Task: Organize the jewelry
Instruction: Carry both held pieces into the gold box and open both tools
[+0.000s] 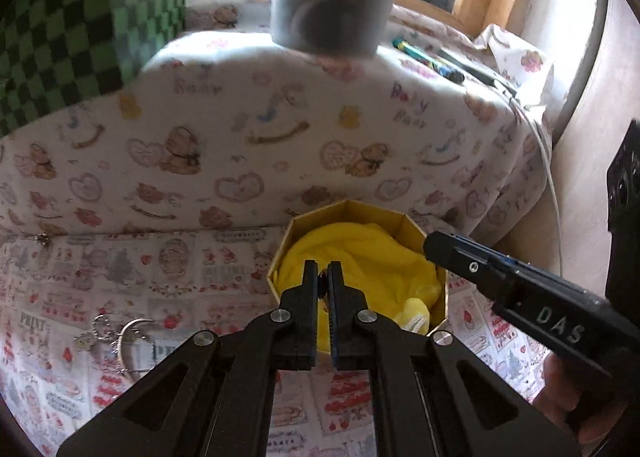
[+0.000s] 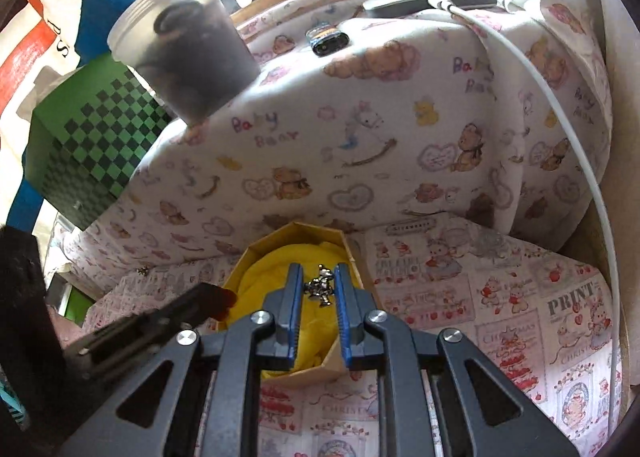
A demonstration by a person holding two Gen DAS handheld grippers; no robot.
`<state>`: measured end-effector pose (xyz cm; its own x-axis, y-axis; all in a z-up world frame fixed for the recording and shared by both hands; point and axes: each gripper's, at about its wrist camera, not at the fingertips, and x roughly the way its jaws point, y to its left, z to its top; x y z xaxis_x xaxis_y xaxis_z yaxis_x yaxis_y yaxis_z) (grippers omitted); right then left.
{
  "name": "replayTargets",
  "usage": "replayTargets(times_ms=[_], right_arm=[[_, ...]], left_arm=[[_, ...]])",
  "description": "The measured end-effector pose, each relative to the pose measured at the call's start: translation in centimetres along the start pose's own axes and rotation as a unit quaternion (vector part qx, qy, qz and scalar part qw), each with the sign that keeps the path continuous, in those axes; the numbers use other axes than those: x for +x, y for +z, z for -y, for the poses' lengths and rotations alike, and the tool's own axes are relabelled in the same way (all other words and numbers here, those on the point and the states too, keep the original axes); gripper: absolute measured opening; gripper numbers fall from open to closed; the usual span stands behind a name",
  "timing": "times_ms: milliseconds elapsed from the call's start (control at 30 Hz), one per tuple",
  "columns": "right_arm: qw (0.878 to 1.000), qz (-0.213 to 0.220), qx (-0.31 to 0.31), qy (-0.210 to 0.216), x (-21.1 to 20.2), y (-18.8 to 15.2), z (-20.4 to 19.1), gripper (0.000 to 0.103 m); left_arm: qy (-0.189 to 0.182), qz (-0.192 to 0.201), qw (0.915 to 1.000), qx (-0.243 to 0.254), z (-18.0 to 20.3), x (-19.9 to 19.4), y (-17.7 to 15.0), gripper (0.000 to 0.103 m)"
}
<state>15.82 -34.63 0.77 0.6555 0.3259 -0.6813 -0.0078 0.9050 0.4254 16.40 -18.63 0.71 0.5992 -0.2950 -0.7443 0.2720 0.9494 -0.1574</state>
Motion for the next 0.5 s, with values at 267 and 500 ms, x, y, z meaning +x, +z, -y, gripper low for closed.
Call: replayTargets(times_ms=[267,500], right_arm=[[1.000,-0.004,-0.003,-0.001,0.4,0.0,-0.2,0.015],[1.000,0.007,0.003,0.003,-0.3,0.2,0.0,0.015]], left_arm=[[0.000,-0.006,0.9999,0.010,-0.1,1.8,-0.3,0.004],[-0.005,-0.003,0.9999,0.011,-0.3,1.9,-0.3,0.004]])
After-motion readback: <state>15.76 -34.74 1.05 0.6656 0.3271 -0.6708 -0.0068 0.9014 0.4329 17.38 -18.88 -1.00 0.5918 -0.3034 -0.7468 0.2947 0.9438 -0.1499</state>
